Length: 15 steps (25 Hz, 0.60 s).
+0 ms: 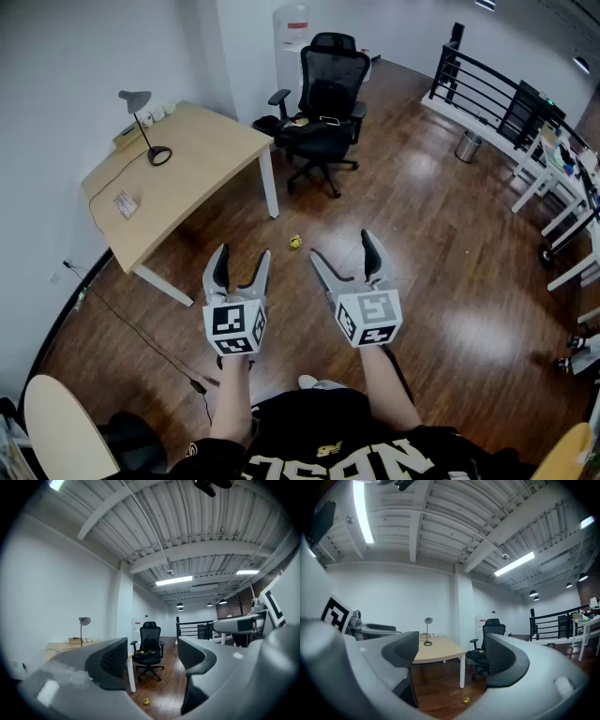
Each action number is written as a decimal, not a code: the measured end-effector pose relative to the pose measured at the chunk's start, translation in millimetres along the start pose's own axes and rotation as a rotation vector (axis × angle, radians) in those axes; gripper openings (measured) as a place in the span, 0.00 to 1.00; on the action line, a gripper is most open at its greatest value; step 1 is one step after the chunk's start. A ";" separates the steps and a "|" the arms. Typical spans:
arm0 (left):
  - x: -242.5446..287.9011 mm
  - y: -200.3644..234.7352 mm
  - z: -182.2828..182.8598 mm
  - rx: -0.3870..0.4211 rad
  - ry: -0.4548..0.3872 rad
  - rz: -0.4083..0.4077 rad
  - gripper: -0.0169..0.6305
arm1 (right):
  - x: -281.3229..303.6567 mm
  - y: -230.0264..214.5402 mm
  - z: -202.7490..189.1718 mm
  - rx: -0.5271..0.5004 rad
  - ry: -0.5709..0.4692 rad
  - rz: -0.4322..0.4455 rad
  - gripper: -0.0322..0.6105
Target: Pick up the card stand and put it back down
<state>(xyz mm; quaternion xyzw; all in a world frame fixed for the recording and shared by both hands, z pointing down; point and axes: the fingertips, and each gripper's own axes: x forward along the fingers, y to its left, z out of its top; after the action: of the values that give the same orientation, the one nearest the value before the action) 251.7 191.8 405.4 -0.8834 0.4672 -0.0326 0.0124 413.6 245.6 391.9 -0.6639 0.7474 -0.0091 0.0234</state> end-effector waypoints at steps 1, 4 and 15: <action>6.3 -3.5 -2.3 0.001 0.007 -0.003 0.54 | 2.6 -5.5 -3.5 0.004 0.006 0.003 0.74; 25.1 -6.2 -6.9 0.007 0.026 -0.010 0.54 | 16.4 -16.8 -12.5 0.019 0.025 0.011 0.74; 83.6 120.6 -4.4 0.011 0.027 0.048 0.54 | 158.7 45.3 -15.7 0.001 0.041 0.113 0.74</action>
<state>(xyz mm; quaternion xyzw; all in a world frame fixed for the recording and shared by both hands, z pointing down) 198.8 54.8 407.3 -0.8713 0.4884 -0.0466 0.0118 349.3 93.1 402.0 -0.6204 0.7840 -0.0216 0.0090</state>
